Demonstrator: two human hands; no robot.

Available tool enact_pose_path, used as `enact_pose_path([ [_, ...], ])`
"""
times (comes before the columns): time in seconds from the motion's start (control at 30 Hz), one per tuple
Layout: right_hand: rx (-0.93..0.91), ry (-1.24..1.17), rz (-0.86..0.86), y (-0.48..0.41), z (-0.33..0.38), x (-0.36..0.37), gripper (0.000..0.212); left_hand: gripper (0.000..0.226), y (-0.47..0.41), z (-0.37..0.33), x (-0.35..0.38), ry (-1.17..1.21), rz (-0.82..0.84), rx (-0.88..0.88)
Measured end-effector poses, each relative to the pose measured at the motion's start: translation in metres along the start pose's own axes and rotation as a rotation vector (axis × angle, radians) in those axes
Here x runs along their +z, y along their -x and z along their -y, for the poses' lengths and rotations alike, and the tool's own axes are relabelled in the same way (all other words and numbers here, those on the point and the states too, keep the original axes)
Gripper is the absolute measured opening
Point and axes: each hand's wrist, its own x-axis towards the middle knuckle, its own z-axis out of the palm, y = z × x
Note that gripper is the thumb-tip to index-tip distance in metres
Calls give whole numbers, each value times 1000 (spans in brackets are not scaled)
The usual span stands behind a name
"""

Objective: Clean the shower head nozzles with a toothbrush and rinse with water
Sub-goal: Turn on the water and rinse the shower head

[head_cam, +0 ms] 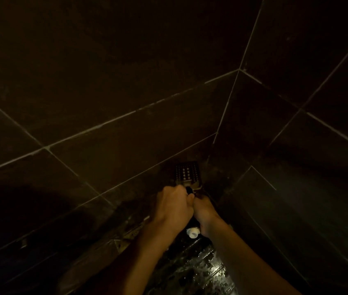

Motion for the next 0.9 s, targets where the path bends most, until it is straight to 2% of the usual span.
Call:
enact_pose_path([
  [0.1, 13, 22, 6, -2, 1, -1, 20, 24, -9, 4, 1, -23, -17, -43],
  [0.17, 13, 32, 6, -3, 2, -4, 21, 23, -13, 9, 1, -6, 29, -56],
  [0.27, 12, 63, -12, -7, 3, -6, 26, 25, -12, 8, 5, 43, 74, 3],
  [0.33, 1, 76, -27, -10, 3, -6, 30, 27, -12, 5, 7, 30, 47, 9],
  [0.47, 12, 43, 15, -5, 4, -6, 15, 25, -18, 9, 8, 28, 6, -45],
  [0.67, 47, 19, 25, -8, 2, -2, 21, 22, -29, 15, -7, -9, -46, -166],
  [0.77, 45, 34, 35, -8, 1, -2, 23, 23, -29, 13, -8, 20, -1, -169],
  [0.9, 88, 37, 32, -6, 2, -3, 26, 24, -31, 12, -12, 33, -43, -214],
])
